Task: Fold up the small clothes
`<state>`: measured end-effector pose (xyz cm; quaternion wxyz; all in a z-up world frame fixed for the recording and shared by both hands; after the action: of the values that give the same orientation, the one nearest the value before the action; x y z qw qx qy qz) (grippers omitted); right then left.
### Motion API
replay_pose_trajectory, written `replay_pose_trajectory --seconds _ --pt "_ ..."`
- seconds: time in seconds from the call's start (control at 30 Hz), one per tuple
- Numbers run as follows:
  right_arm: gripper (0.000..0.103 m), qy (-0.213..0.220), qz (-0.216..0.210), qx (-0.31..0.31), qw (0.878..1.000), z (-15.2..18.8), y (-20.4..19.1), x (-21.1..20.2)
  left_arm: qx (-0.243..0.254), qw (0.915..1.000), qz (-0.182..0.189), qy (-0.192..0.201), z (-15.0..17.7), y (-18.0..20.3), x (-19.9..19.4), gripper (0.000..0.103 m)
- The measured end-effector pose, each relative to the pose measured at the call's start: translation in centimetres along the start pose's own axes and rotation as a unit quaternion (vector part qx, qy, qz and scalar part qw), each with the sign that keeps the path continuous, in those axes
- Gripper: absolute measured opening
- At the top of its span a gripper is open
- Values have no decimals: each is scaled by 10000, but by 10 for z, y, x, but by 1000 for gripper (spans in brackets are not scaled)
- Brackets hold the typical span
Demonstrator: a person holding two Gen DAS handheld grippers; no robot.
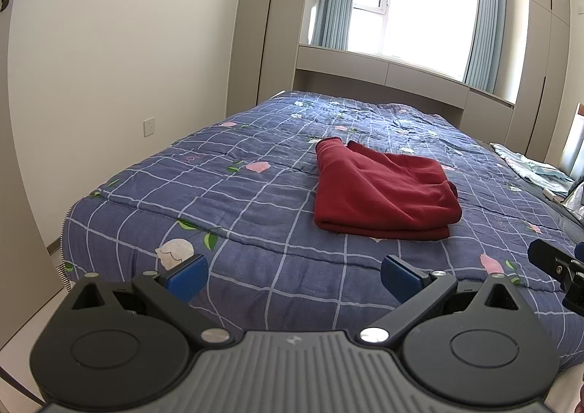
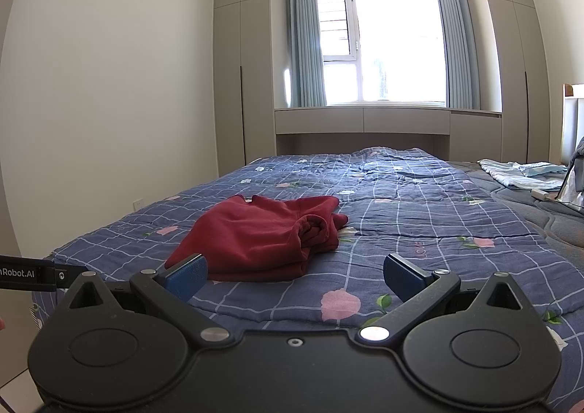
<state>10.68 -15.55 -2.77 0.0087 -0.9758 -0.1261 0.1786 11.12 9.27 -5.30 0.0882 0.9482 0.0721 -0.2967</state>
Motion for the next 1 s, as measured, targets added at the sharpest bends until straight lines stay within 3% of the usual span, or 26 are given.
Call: replay_pose_trajectory --seconds 0.9,1.0 --pt "102 -7 1 -2 10000 0 0 0 -10 10000 7 -2 -1 0 0 103" --pt "102 -4 -1 -2 10000 -1 0 0 -60 9998 -142 -94 1 -2 1 103"
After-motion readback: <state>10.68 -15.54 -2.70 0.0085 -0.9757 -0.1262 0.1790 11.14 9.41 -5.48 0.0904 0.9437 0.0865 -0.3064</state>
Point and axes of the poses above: each gripper's, at about its wrist camera, not at the fingertips, and x roughly the way its jaws point, y to its right, z to its underside, the point moved 8 cm from there along x, roughly the way its jaws point, and after that the axes turned 5 degrees about -y, right-handed, at the moved point
